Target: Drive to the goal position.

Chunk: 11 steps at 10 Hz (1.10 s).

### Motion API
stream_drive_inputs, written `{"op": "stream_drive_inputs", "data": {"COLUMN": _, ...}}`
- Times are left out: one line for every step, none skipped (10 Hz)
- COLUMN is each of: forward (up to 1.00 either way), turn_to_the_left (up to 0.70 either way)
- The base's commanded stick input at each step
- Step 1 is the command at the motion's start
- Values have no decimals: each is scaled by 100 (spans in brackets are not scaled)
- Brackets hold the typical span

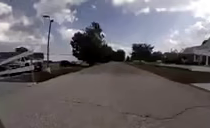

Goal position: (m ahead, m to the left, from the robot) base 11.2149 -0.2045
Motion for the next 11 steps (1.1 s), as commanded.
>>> {"op": "stream_drive_inputs", "data": {"forward": 70, "turn_to_the_left": 0}}
{"op": "stream_drive_inputs", "data": {"forward": 70, "turn_to_the_left": 0}}
{"op": "stream_drive_inputs", "data": {"forward": 70, "turn_to_the_left": 0}}
{"op": "stream_drive_inputs", "data": {"forward": 70, "turn_to_the_left": 0}}
{"op": "stream_drive_inputs", "data": {"forward": 70, "turn_to_the_left": 0}}
{"op": "stream_drive_inputs", "data": {"forward": 70, "turn_to_the_left": 0}}
{"op": "stream_drive_inputs", "data": {"forward": 70, "turn_to_the_left": 0}}
{"op": "stream_drive_inputs", "data": {"forward": 70, "turn_to_the_left": 0}}
{"op": "stream_drive_inputs", "data": {"forward": 70, "turn_to_the_left": 0}}
{"op": "stream_drive_inputs", "data": {"forward": 70, "turn_to_the_left": 0}}
{"op": "stream_drive_inputs", "data": {"forward": 70, "turn_to_the_left": 0}}
